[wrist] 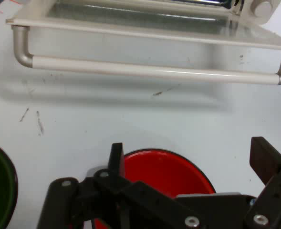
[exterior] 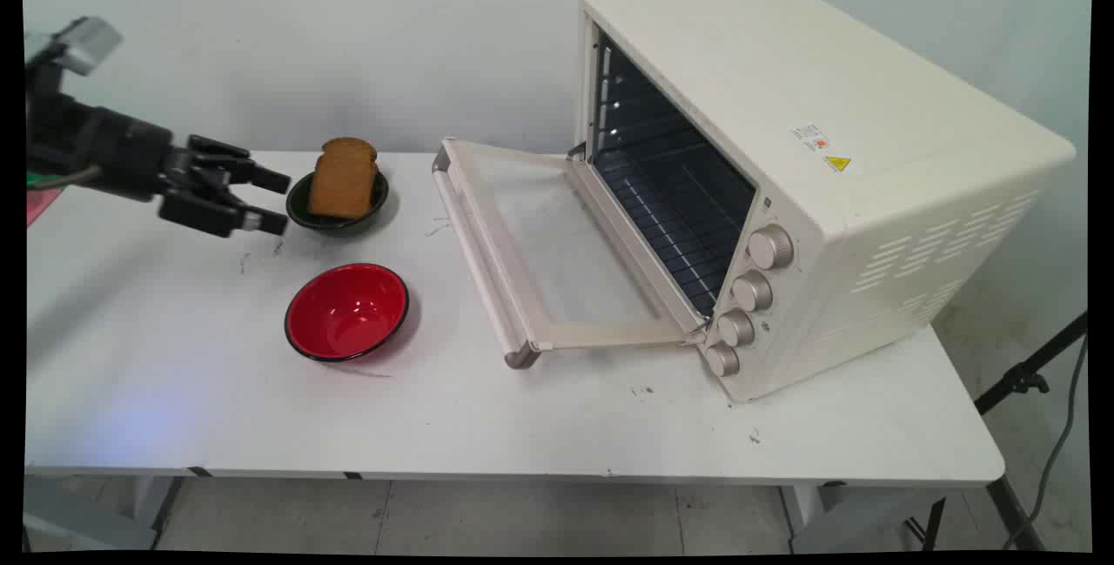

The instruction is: Close the oven

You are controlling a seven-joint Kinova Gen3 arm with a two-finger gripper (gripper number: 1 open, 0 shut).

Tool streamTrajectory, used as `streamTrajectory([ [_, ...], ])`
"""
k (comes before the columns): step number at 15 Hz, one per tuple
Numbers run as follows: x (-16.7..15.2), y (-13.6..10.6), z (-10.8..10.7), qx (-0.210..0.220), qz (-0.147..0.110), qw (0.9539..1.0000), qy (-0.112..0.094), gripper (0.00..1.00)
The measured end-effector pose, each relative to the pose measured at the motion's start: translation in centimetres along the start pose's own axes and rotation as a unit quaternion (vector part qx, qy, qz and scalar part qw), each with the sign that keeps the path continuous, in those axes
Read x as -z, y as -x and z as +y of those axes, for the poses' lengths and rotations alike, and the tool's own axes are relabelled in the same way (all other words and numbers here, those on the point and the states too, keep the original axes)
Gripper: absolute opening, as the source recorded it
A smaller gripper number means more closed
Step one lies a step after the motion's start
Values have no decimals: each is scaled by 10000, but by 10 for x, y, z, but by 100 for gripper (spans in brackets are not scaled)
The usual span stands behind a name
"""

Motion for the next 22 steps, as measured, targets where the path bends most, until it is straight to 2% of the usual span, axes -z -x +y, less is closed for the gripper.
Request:
streamTrajectory([
  [5, -50, -17, -2, -46, -167, 9998, -125, 100],
  [11, -131, -29, -7, -251, -454, 9984, -221, 100],
  [12, -145, -30, -8, -289, -509, 9980, -232, 0],
  [15, -182, -33, -11, -421, -676, 9964, -279, 0],
  [22, -243, -41, -19, -694, -904, 9929, -346, 0],
])
